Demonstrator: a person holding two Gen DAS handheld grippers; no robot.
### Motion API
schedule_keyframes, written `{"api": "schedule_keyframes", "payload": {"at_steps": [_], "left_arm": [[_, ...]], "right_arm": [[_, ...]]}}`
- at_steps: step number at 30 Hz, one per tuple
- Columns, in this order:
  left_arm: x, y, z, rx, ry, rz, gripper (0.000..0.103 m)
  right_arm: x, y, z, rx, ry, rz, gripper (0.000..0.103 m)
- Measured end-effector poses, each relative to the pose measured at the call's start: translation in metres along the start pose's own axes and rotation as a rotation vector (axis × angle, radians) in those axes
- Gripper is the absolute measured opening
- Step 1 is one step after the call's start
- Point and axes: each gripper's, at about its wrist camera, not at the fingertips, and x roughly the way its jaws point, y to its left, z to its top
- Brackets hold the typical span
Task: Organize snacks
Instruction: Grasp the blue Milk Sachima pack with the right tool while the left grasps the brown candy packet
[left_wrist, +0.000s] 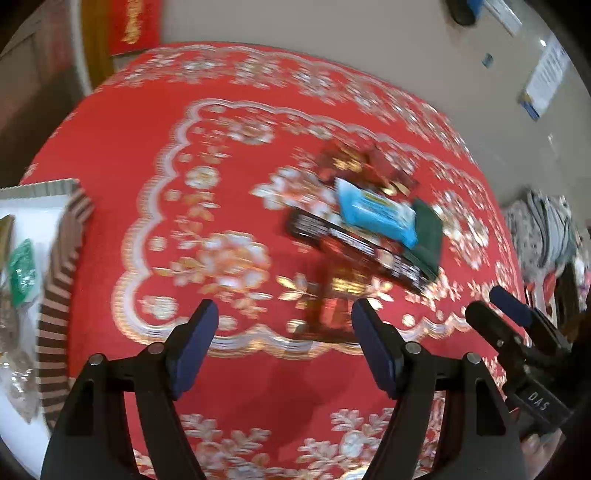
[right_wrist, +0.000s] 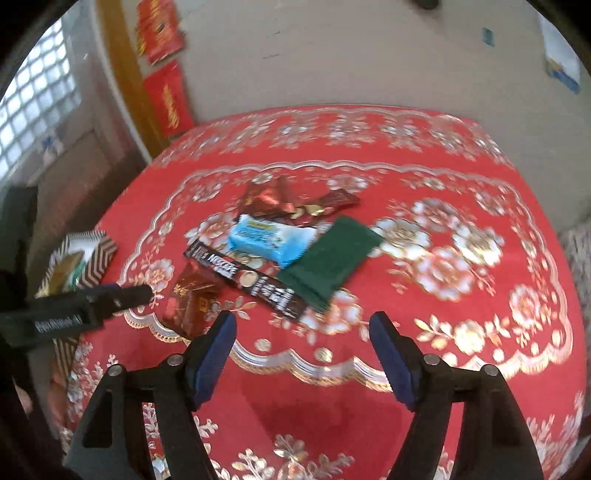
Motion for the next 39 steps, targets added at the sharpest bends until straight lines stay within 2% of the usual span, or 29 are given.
{"api": "schedule_keyframes", "payload": {"at_steps": [4,7,9,10,11,12,13,14,16,18,21,26,28,32,35,38,39], "left_arm": [[0.010,-0.022,0.002,0.043,0.006,0.007,0.075],[0.024,-0.032,0.005,0.073,0.017,0.047,0.075],[0.035,-0.035,0.004,0.079,0.033,0.036,0.075],[0.035,-0.037,0.003,0.094,0.007,0.039,0.074],[0.033,-0.038,0.002,0.111,-0.019,0.052,0.069],[0.034,-0.038,0.002,0.120,-0.018,0.061,0.046],[0.034,-0.037,0.002,0.134,-0.021,0.077,0.035],[0.033,-0.035,0.003,0.145,-0.020,0.073,0.029],[0.032,-0.028,0.004,0.139,-0.008,0.049,0.029],[0.029,-0.021,0.003,0.139,-0.012,0.060,0.029],[0.023,-0.009,0.000,0.133,-0.023,0.064,0.029],[0.011,0.003,-0.005,0.117,-0.031,0.064,0.029],[0.009,0.006,-0.004,0.118,-0.030,0.057,0.029],[0.008,0.009,-0.004,0.114,-0.024,0.055,0.029],[0.010,0.011,-0.005,0.110,-0.011,0.051,0.029],[0.011,0.011,-0.006,0.108,-0.005,0.049,0.029],[0.012,0.010,-0.007,0.108,-0.002,0.049,0.029]], "right_arm": [[-0.003,-0.013,-0.001,0.048,-0.011,0.005,0.076],[-0.003,-0.017,-0.003,0.055,-0.003,0.012,0.076],[-0.002,-0.018,-0.004,0.058,-0.005,0.011,0.076],[-0.002,-0.019,-0.003,0.064,-0.009,0.013,0.076],[-0.001,-0.020,-0.002,0.072,-0.015,0.017,0.076],[0.000,-0.019,0.001,0.075,-0.019,0.024,0.076],[0.001,-0.018,0.004,0.069,-0.025,0.031,0.076],[0.004,-0.015,0.008,0.058,-0.029,0.036,0.076],[0.011,-0.005,0.019,-0.003,-0.041,0.056,0.076],[0.024,0.009,0.030,-0.091,-0.037,0.065,0.076],[0.049,0.034,0.043,-0.262,-0.029,0.034,0.076],[0.082,0.059,0.052,-0.453,0.000,-0.005,0.076],[0.090,0.060,0.056,-0.469,0.008,-0.010,0.076],[0.104,0.051,0.067,-0.430,0.062,0.051,0.074],[0.115,0.047,0.066,-0.432,0.113,0.080,0.068],[0.117,0.050,0.062,-0.432,0.128,0.085,0.053],[0.117,0.053,0.062,-0.431,0.128,0.090,0.044]]}}
